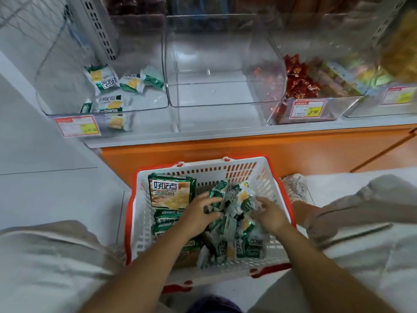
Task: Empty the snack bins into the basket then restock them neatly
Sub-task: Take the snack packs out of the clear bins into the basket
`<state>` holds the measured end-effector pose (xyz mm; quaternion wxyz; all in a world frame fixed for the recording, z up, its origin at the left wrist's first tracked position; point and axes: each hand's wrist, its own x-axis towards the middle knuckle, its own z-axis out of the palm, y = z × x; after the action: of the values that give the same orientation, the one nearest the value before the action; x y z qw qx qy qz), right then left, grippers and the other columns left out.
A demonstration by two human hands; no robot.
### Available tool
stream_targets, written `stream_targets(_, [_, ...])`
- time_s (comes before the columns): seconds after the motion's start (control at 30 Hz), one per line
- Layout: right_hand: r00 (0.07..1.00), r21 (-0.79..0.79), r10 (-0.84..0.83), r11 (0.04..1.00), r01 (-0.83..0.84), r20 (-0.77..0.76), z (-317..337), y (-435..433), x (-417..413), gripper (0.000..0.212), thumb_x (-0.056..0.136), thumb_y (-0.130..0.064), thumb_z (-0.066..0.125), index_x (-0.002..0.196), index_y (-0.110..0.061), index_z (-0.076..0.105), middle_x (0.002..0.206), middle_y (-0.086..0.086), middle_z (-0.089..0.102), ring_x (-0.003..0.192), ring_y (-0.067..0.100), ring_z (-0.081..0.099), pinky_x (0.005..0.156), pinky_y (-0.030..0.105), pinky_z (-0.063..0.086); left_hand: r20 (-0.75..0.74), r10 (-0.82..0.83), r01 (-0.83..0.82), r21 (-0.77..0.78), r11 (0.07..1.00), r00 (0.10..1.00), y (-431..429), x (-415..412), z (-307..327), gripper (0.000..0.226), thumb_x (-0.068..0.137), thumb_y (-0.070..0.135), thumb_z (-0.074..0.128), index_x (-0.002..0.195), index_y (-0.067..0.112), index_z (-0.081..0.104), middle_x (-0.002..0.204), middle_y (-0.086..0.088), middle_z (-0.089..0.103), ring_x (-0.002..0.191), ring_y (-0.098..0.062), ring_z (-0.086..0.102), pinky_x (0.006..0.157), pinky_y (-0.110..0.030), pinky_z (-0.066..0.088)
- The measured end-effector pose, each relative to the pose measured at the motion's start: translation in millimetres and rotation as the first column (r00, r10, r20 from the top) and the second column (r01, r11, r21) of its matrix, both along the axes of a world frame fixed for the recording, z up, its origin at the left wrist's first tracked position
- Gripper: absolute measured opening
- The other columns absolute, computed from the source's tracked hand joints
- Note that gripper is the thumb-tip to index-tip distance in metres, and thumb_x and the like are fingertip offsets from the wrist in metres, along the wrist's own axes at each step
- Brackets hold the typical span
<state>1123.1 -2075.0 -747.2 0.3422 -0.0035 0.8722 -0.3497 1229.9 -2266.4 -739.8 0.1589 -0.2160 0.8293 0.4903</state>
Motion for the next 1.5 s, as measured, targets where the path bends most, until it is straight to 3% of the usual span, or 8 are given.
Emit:
stream_targets(0.2, [0.935,-0.270,0.047,0.951,-0.149,-0.350,88,-47,-4,0.022,0.095,-0.020,0.059,0.116,-0.026,0.064,0.095,-0.011,0.066,0.076,-0.007,0.058,0.058,0.006,0.043,-0.297,0.044,-0.114,-0.221,0.969,0.954,-65,-5,110,0.032,0.095,0.032,0.061,0.125,0.042,0.058,0.125,0.019,0.053,0.116,-0.001,0.050,0.097,-0.024,0.041])
stream_targets(0.43, [0.825,-0.501,0.205,0.709,-0.496,-0.526,215,-168,13,0.019,0.091,-0.017,0.062,0.095,-0.035,0.068,0.094,-0.014,0.072,0.088,0.001,0.065,0.075,0.014,0.051,-0.534,0.232,-0.506,-0.450,0.736,0.813,-195,36,190,0.038,0.089,0.027,0.068,0.126,0.034,0.062,0.125,0.008,0.059,0.110,-0.011,0.057,0.092,-0.026,0.044])
stream_targets(0.53, [0.710,-0.389,0.339,0.653,-0.650,-0.617,236,-242,10,0.021,0.094,-0.015,0.058,0.102,-0.033,0.066,0.102,-0.019,0.066,0.092,-0.005,0.059,0.073,0.004,0.045,-0.592,0.361,-0.646,-0.384,0.659,0.721,-225,54,181,0.041,0.088,0.015,0.069,0.127,0.026,0.062,0.122,0.000,0.062,0.107,-0.017,0.059,0.087,-0.027,0.045])
stream_targets(0.63, [0.592,-0.153,0.566,0.636,-0.756,-0.573,224,-319,-12,0.026,0.096,-0.023,0.057,0.119,-0.034,0.060,0.124,-0.009,0.057,0.103,0.007,0.059,0.077,0.012,0.045,-0.614,0.393,-0.683,-0.353,0.639,0.685,-243,62,169,0.043,0.087,0.012,0.070,0.127,0.025,0.062,0.116,0.003,0.060,0.104,-0.017,0.059,0.090,-0.033,0.049])
stream_targets(0.83, [0.451,0.237,0.849,0.515,-0.824,-0.276,182,-401,-48,0.087,0.083,-0.037,0.073,0.152,-0.026,0.023,0.159,0.003,0.021,0.135,0.023,0.038,0.094,0.024,0.033,-0.592,0.377,-0.655,-0.365,0.662,0.712,-263,67,159,0.044,0.086,0.023,0.073,0.127,0.033,0.060,0.103,0.018,0.054,0.090,0.003,0.053,0.083,-0.018,0.050])
stream_targets(1.03, [0.525,0.214,0.835,0.550,-0.807,-0.165,159,-413,-61,0.107,0.072,-0.050,0.079,0.153,-0.019,0.017,0.159,0.001,0.021,0.142,0.023,0.028,0.109,0.034,0.029,-0.598,0.392,-0.659,-0.325,0.678,0.699,-269,63,157,0.042,0.086,0.022,0.073,0.125,0.034,0.061,0.096,0.019,0.052,0.091,-0.001,0.055,0.084,-0.025,0.054])
stream_targets(1.23, [0.612,0.043,0.757,0.636,-0.770,-0.229,154,-407,-56,0.060,0.073,-0.026,0.083,0.121,-0.026,0.046,0.130,0.008,0.046,0.092,0.020,0.057,0.071,0.030,0.054,-0.602,0.392,-0.658,-0.316,0.684,0.696,-272,60,156,0.043,0.086,0.021,0.073,0.125,0.034,0.061,0.093,0.016,0.050,0.090,-0.007,0.055,0.084,-0.029,0.055])
stream_targets(1.5, [0.667,-0.099,0.732,0.660,-0.745,-0.137,159,-397,-52,0.067,0.078,-0.011,0.078,0.129,-0.035,0.043,0.119,-0.002,0.045,0.078,0.015,0.057,0.073,0.031,0.055,-0.596,0.400,-0.656,-0.304,0.691,0.697,-272,60,156,0.043,0.087,0.023,0.072,0.127,0.035,0.060,0.096,0.013,0.050,0.093,-0.008,0.054,0.083,-0.026,0.055])
